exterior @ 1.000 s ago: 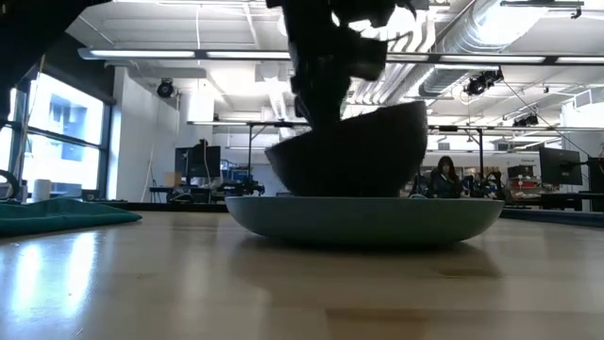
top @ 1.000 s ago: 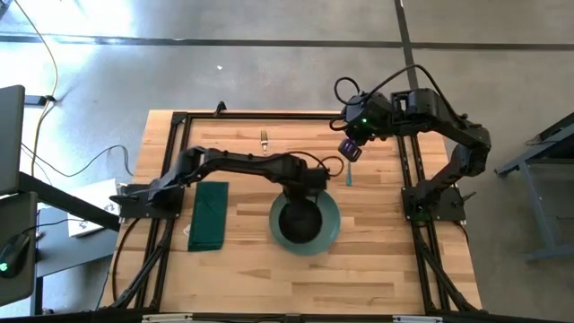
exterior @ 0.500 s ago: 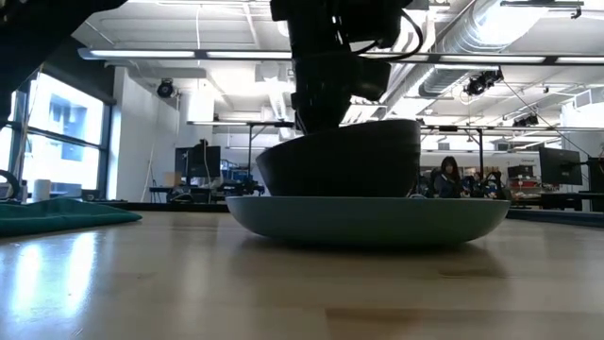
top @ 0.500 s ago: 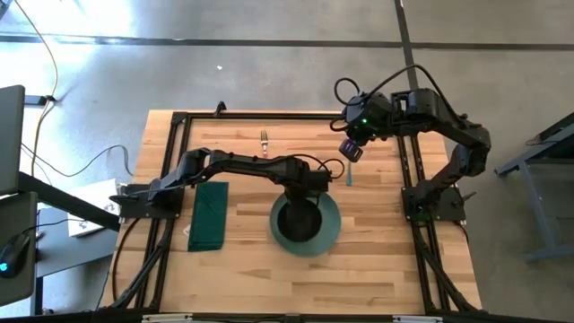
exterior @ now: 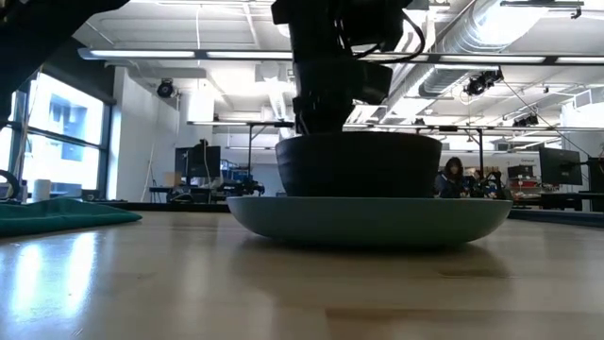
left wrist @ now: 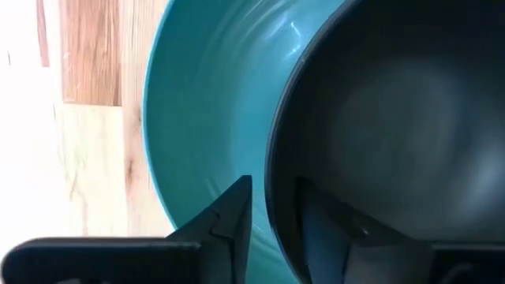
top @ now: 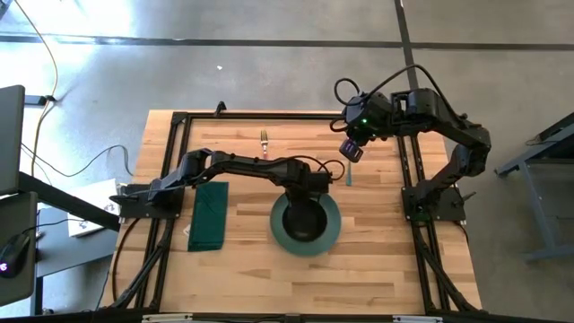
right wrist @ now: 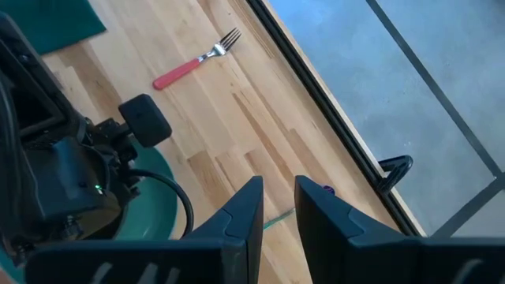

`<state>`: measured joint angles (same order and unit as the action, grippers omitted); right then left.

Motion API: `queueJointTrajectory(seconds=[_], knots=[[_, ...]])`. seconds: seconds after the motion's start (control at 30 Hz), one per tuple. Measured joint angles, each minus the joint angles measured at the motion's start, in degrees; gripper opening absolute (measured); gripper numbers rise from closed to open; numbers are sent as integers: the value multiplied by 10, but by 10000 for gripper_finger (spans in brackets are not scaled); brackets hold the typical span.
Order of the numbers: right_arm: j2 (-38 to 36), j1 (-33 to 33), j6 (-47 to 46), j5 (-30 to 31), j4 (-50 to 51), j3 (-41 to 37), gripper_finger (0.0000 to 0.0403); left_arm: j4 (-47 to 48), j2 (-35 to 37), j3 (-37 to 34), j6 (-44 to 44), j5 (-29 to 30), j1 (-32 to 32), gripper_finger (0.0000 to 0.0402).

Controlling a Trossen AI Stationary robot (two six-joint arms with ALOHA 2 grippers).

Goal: Set table place
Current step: Put the black bowl on top of the blue plate, then put the red fork to the right of the blue plate

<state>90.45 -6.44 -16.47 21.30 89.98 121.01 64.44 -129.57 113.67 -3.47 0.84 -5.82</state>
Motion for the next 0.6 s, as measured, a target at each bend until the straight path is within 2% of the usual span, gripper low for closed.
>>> queueJointTrajectory(seconds=[0.13, 0.27, 0.43, 0.53, 0.6], knots=[[0, 0, 0, 0, 0, 0, 67, 12, 14, 3, -9, 0, 0, 110], [0, 0, 0, 0, 0, 0, 67, 44, 30, 47, -27, 22, -1, 133], [0, 0, 0, 0, 0, 0, 67, 99, 41, 123, -105, 137, -1, 158], [0, 0, 1, 0, 0, 0, 67, 141, 43, 140, -156, 215, -3, 171], [0, 0, 6, 0, 0, 0, 67, 184, 43, 140, -184, 230, -9, 180]])
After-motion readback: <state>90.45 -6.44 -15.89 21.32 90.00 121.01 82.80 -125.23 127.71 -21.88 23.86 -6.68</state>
